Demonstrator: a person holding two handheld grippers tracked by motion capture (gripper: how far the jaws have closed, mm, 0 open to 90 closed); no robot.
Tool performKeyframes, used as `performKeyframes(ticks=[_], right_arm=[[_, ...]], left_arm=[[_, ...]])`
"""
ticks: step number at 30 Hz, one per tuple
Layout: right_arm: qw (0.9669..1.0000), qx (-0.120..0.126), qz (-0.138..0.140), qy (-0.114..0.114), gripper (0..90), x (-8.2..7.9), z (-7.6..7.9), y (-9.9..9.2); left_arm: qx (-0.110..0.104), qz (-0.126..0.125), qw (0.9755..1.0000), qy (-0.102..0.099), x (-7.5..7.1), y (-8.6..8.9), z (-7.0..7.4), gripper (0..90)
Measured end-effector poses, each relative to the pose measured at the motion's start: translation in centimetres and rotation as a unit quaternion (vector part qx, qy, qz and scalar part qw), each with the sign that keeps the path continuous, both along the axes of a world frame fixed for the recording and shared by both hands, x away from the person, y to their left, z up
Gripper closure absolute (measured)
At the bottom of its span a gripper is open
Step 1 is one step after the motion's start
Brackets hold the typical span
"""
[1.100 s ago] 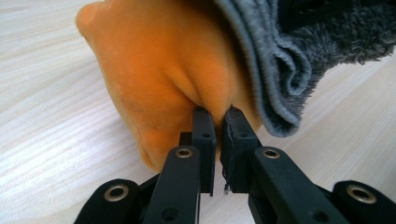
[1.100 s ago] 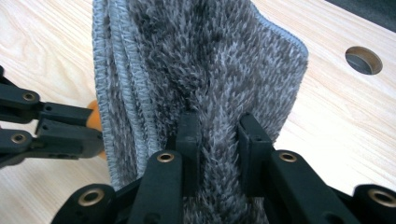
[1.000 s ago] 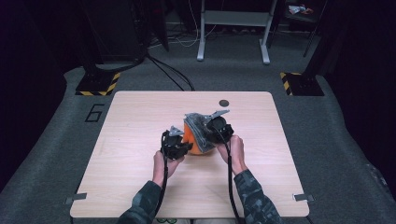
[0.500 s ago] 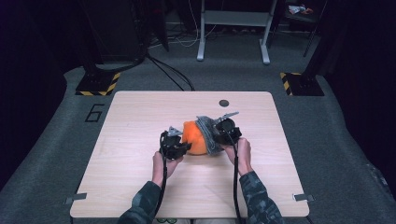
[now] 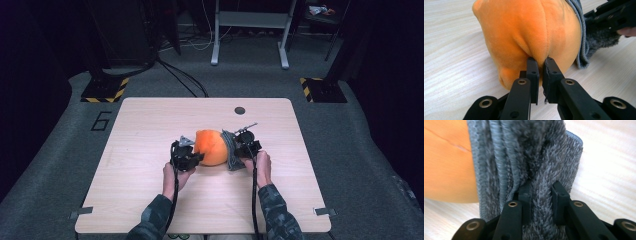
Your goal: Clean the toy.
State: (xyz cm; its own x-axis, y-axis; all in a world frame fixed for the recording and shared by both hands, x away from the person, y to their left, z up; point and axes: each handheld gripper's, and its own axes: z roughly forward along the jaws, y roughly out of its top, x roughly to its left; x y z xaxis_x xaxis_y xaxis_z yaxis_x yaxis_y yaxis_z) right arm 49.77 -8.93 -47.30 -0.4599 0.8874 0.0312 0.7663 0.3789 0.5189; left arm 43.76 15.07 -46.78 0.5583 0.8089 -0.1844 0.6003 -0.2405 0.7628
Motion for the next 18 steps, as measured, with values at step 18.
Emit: performKeyframes(ticks=[18], right_arm=[[0.9941, 0.031, 0.053, -0.089, 73.7, -2.4, 6.7, 1.9]], left_arm=[[0.013, -0.009, 0.9998, -0.009, -0.2, -0.3, 0.3, 83.6]])
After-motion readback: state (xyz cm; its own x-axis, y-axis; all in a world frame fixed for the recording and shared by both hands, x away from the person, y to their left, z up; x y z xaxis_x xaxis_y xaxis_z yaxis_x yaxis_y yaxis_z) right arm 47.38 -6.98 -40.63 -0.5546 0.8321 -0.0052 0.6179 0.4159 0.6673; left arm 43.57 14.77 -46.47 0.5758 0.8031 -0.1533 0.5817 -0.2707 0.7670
